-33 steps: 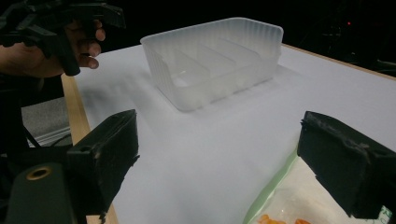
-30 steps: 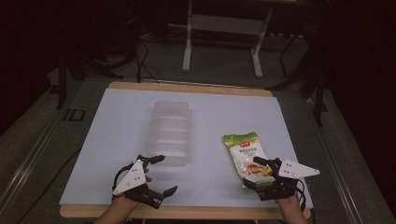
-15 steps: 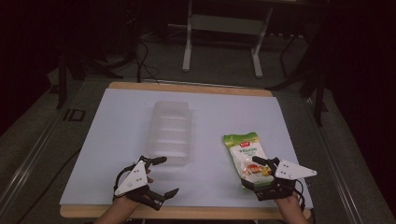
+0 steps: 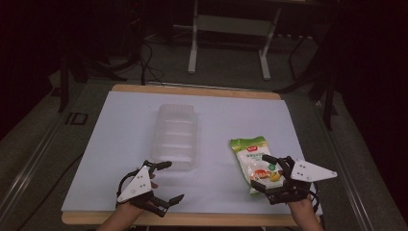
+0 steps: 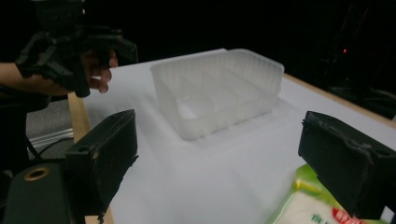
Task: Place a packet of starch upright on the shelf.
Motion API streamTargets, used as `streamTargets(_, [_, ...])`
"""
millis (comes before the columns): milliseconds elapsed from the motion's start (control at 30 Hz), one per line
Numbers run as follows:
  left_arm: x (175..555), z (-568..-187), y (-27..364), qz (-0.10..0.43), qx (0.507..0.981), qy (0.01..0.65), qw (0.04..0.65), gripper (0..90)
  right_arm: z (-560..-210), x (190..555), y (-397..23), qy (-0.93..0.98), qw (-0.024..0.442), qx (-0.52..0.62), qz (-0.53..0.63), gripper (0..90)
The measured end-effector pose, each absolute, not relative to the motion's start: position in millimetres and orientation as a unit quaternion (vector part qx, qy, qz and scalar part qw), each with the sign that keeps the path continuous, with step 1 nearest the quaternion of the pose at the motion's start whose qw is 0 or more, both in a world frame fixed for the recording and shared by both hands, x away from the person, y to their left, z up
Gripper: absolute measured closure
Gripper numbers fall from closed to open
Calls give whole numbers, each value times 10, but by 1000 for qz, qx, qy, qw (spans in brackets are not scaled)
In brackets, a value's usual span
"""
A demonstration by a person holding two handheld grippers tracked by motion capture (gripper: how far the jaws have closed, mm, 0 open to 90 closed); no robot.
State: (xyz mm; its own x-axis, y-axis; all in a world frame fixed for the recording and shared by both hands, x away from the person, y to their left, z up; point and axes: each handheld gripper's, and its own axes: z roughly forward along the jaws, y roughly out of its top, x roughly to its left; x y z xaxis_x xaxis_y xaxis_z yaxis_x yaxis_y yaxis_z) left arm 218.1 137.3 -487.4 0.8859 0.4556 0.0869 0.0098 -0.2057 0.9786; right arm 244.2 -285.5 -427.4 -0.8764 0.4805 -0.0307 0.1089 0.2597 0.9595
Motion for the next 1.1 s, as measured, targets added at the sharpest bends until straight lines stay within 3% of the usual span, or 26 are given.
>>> streamTargets(1100, [2208, -4880, 1385, 179, 755, 157, 611, 9, -3801, 2874, -2939, 756, 239, 227, 566, 105])
